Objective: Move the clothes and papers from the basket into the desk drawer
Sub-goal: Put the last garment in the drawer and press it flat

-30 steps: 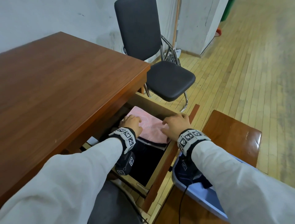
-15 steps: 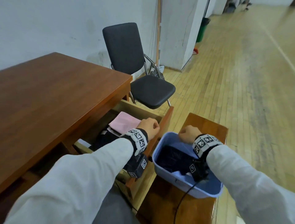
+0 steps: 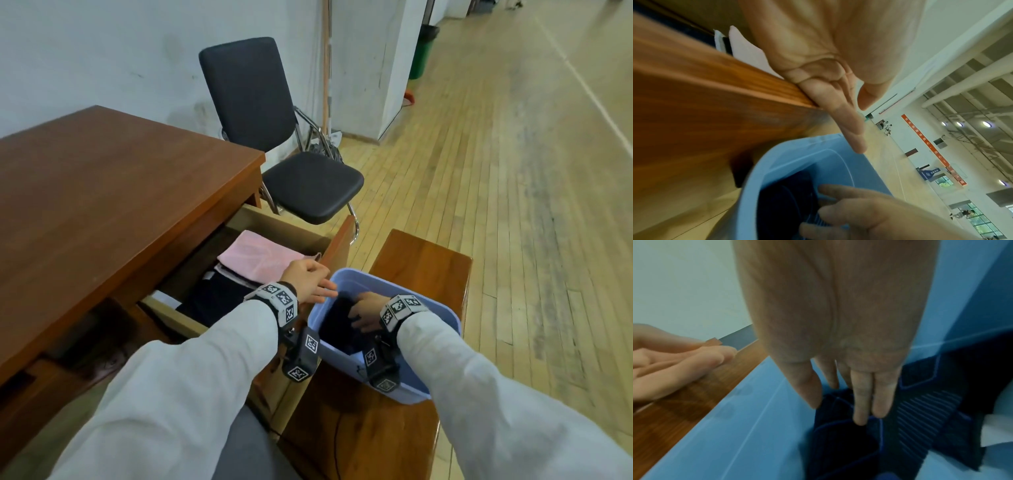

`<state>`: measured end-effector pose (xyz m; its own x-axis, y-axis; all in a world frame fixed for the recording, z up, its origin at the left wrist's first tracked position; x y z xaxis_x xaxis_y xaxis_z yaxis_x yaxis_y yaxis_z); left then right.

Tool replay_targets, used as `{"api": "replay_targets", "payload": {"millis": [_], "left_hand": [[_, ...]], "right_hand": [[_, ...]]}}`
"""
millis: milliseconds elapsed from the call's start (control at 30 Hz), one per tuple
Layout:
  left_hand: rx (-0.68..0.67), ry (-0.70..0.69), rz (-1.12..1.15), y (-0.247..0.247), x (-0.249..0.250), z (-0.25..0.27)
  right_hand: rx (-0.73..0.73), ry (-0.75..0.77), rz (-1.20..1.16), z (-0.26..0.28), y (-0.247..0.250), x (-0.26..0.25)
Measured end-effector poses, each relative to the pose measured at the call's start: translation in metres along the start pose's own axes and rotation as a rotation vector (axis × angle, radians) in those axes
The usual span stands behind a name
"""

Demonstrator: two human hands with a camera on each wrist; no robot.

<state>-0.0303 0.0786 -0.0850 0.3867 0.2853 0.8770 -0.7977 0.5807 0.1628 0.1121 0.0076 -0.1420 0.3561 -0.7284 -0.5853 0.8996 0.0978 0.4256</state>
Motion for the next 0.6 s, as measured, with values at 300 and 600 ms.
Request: {"api": "replay_targets", "payload": {"millis": [300, 600], "left_hand": [[0.026, -0.014, -0.053, 0.002, 0.004, 0.001], [-0.026, -0.052, -0.069, -0.007, 0.004, 0.009]], "right_hand": [[-0.11, -0.109, 0.69, -0.011, 0.014, 0.01], [-0.072, 0.08, 0.089, 0.022, 0.039, -0.021]]}}
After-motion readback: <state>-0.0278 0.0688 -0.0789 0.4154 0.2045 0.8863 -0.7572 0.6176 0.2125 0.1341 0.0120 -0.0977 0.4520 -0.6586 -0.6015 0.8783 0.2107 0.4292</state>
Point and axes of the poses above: each hand's wrist, its own z-axis away from the middle knuckle, its own y-axis out of the back of the hand, x = y × z, the point moved 5 cm from there along -z, towards the middle knuckle, and after that the axes turned 3 degrees about -z, right-handed, at the moved point
